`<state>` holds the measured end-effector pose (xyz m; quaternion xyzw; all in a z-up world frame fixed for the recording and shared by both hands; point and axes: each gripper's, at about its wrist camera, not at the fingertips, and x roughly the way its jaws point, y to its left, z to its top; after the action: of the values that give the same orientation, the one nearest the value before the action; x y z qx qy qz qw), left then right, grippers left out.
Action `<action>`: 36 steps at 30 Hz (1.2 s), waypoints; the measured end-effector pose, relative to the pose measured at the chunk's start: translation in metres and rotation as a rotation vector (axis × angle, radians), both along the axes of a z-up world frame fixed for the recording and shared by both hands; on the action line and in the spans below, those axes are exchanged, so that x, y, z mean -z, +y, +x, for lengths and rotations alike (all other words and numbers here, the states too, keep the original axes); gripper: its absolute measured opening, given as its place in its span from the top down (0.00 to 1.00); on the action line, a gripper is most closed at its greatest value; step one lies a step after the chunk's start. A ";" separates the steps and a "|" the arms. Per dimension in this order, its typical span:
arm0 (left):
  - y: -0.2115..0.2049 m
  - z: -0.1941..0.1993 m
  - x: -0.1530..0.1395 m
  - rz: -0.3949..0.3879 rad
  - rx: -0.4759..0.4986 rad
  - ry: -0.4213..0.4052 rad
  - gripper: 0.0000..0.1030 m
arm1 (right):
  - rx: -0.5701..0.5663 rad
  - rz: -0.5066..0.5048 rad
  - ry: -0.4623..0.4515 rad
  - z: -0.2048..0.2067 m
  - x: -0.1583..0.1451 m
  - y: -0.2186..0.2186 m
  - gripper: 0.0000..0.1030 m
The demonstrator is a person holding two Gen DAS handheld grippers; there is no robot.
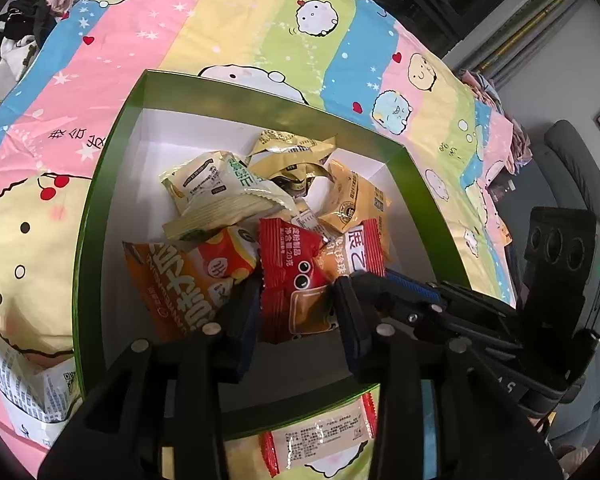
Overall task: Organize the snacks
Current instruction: 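Carry the red snack packet with the left gripper into the green box and release, then reach the left gripper to the white-red snack packet and grasp it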
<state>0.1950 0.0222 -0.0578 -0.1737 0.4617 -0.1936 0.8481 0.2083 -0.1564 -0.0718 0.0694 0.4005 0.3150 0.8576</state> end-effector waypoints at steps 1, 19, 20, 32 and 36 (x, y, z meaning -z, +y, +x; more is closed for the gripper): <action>-0.001 -0.001 -0.001 0.011 -0.005 -0.004 0.63 | 0.007 -0.011 -0.006 -0.001 0.000 0.001 0.87; 0.008 -0.047 -0.038 -0.023 -0.041 -0.133 0.14 | 0.112 0.027 -0.117 -0.058 -0.031 -0.043 0.46; 0.011 -0.052 -0.041 -0.026 -0.046 -0.143 0.13 | 0.114 0.034 -0.110 -0.060 -0.030 -0.046 0.46; 0.031 -0.099 0.002 -0.122 -0.026 0.035 0.13 | 0.105 0.125 0.095 -0.083 0.019 -0.073 0.46; 0.026 -0.098 0.027 -0.187 -0.032 0.130 0.13 | 0.079 0.146 0.163 -0.084 0.039 -0.064 0.46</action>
<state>0.0973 0.0480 -0.0849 -0.2715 0.4928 -0.2105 0.7995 0.1242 -0.2204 -0.1113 0.1726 0.4418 0.3027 0.8267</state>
